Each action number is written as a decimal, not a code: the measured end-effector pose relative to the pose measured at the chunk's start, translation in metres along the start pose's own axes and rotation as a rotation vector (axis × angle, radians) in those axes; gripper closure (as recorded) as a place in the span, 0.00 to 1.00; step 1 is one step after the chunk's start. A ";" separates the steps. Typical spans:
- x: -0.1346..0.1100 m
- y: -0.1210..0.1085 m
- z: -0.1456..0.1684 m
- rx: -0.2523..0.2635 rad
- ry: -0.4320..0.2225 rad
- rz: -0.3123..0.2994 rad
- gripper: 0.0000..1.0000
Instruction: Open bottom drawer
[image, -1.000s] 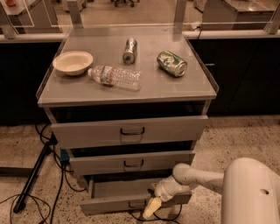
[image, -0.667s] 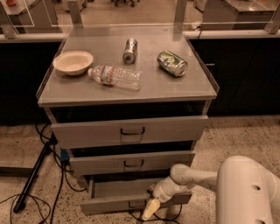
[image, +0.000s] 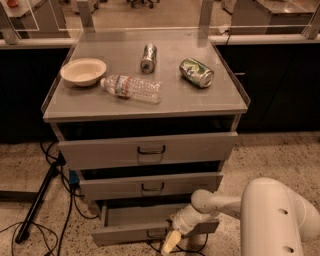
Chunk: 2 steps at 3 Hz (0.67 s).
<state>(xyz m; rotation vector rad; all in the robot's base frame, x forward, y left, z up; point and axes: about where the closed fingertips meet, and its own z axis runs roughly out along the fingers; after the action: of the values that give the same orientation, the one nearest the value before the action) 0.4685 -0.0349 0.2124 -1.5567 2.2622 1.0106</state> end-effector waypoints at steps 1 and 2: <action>0.013 0.011 -0.001 -0.021 0.020 -0.007 0.00; 0.034 0.033 -0.008 -0.049 0.042 -0.012 0.00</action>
Offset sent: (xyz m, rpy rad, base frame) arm -0.0805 -0.0476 0.0082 -0.0257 0.0648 0.0845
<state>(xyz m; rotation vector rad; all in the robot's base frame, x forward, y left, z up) 0.4264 -0.0579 0.2141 -1.6237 2.2687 1.0469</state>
